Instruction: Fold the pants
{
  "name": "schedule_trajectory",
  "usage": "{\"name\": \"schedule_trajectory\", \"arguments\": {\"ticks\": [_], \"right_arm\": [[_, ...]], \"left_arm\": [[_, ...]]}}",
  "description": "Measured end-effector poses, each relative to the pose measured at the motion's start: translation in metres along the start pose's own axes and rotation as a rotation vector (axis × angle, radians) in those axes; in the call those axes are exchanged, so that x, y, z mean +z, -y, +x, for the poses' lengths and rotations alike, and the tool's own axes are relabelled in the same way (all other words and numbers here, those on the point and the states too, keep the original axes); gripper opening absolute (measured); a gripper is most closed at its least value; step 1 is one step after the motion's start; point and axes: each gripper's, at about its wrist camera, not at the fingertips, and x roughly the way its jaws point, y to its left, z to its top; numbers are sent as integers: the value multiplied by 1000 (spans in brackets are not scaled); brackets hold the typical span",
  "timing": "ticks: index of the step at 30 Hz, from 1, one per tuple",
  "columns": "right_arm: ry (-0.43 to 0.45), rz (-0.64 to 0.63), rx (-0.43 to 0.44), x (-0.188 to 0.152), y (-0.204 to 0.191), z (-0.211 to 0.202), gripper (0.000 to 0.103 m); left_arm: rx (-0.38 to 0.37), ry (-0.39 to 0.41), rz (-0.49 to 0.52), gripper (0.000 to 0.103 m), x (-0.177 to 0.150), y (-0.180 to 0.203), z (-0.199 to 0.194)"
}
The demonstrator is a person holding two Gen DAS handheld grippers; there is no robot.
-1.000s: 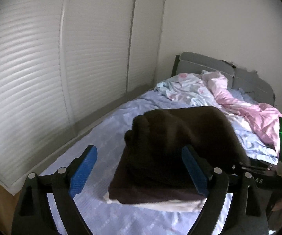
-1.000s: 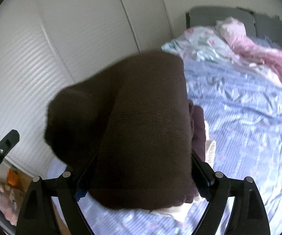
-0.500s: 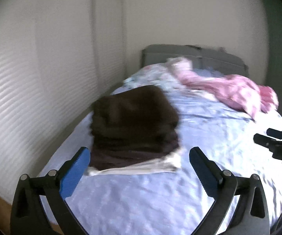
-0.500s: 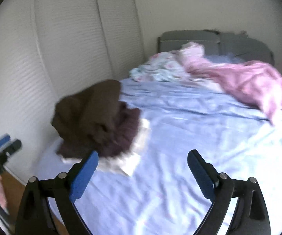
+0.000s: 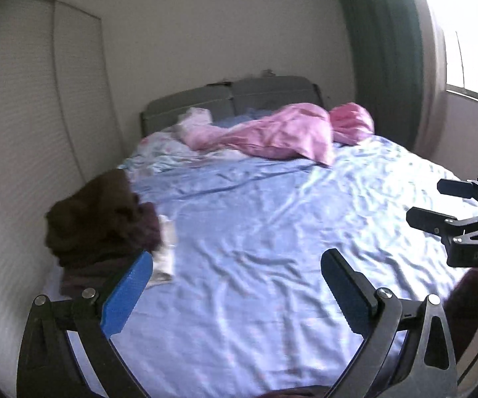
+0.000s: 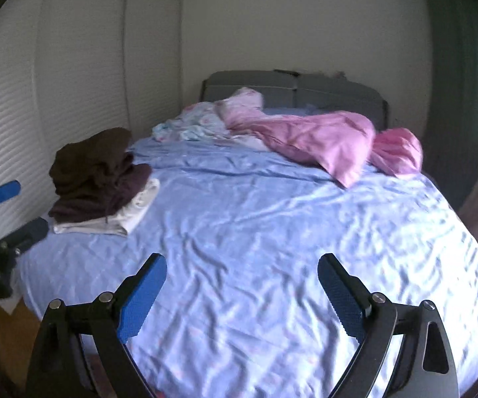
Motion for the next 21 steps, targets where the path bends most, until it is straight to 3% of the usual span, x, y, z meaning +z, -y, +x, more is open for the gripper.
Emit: {"name": "schedule_trajectory", "arguments": {"ticks": [6,12,16,21], "right_arm": [[23,44,-69,-32,36,-34,93],[12,94,-60,-53,61,-51,93],[24,113,-88,-63,71,-60,93],[30,136,-77,-70,76,-68,93]], "left_arm": [[-16,-33,-46,103,-3,37,1],[-16,-57,-116,103,-12,53,-2],[37,-64,-70,103,-13,65,-5],[27,-45,-65,103,-12,72,-12]]}}
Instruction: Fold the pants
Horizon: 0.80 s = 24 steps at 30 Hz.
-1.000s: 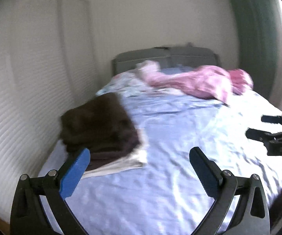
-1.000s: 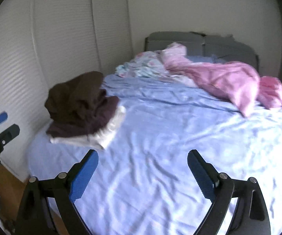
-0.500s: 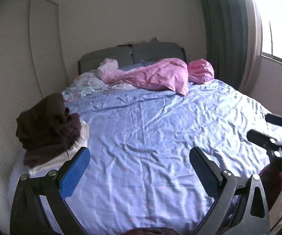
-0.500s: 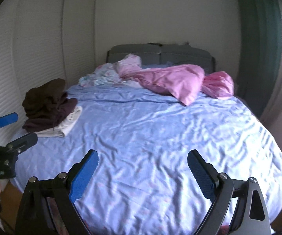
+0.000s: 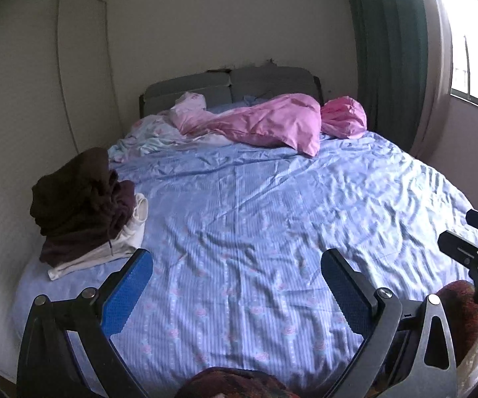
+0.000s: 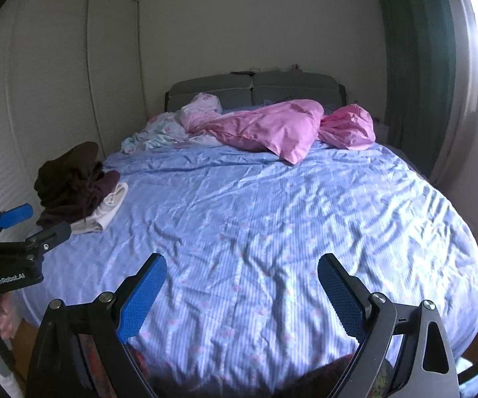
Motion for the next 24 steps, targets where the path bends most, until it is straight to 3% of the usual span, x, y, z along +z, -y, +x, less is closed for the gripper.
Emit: {"name": "schedule_trajectory", "arguments": {"ticks": [24], "right_arm": [[11,2,1,4,-2,-11,93]], "left_arm": [[4,56,19,103,4,4,-22]]}}
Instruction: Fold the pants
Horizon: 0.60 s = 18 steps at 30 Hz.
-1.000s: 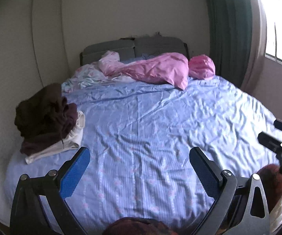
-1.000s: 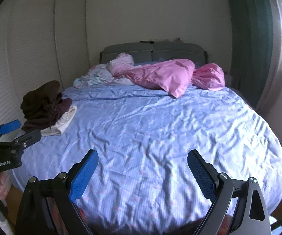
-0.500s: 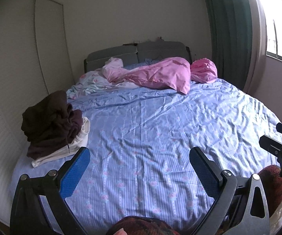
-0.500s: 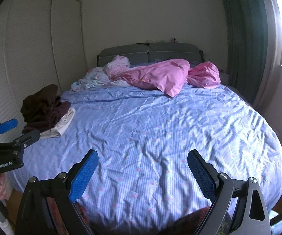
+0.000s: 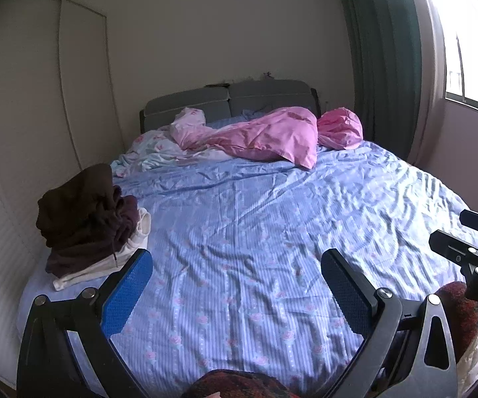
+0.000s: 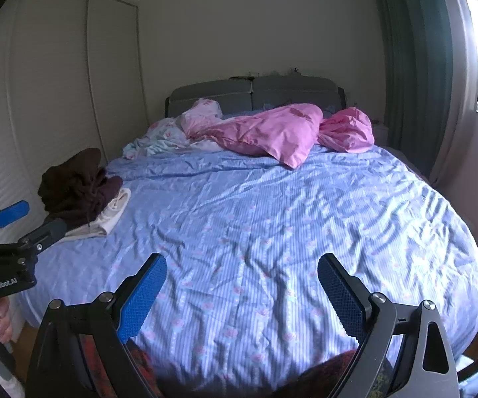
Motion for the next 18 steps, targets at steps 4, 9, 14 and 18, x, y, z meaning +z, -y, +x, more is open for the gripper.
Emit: {"name": "schedule_trajectory", "arguments": {"ticks": [4,9,14,18], "right_arm": [[2,4,-2,1,-2,-1,93],[2,1,2,1,2,-1,93],[3,3,2,1,-1,-2,93],[4,5,0,2,-3,-3,93]], "left_arm": [[0,0,-3,103,0,2,0],[-3,1,-4,103,0,2,0],[-8,3,-4,103,0,1,0],[-2,6,-3,103,0,2,-1]]}}
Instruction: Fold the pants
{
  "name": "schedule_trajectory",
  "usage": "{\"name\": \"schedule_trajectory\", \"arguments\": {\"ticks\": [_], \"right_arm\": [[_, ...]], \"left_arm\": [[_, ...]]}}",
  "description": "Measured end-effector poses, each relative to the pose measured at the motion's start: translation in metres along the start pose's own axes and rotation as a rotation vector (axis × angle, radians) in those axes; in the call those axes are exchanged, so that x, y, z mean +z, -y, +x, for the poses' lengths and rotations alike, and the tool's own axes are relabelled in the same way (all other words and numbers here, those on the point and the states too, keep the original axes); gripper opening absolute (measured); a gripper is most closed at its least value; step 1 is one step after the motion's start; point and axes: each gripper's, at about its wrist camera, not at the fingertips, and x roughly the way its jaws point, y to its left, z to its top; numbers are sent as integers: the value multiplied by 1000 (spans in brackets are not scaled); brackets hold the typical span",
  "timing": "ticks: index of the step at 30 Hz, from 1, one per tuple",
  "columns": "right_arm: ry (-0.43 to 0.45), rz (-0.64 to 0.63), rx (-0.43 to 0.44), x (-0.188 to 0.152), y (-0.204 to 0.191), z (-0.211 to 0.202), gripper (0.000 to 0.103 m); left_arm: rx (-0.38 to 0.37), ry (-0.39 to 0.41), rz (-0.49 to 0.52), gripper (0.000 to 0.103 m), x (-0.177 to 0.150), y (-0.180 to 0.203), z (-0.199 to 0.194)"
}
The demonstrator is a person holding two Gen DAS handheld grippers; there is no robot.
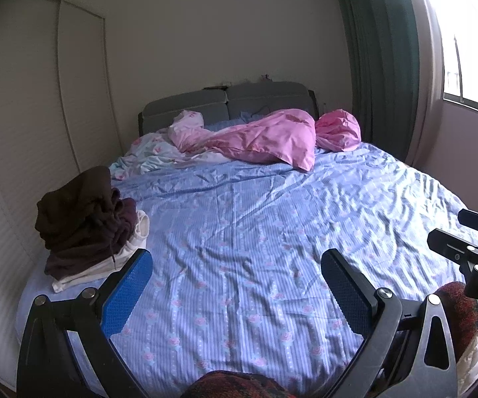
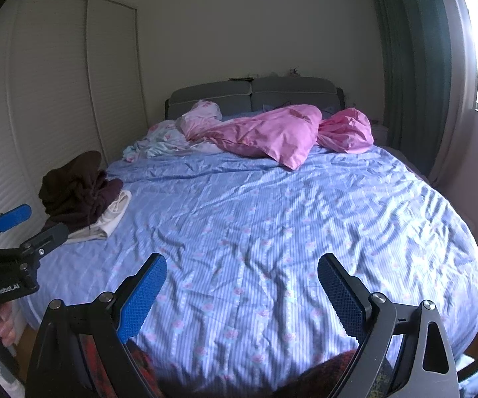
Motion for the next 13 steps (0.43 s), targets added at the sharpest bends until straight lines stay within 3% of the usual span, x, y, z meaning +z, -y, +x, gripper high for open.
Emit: {"name": "schedule_trajectory", "arguments": {"ticks": [13], "right_arm": [[2,3,-4,-1,-2,-1,93]], "left_arm": [[7,4,0,103,3,1,-1]]}}
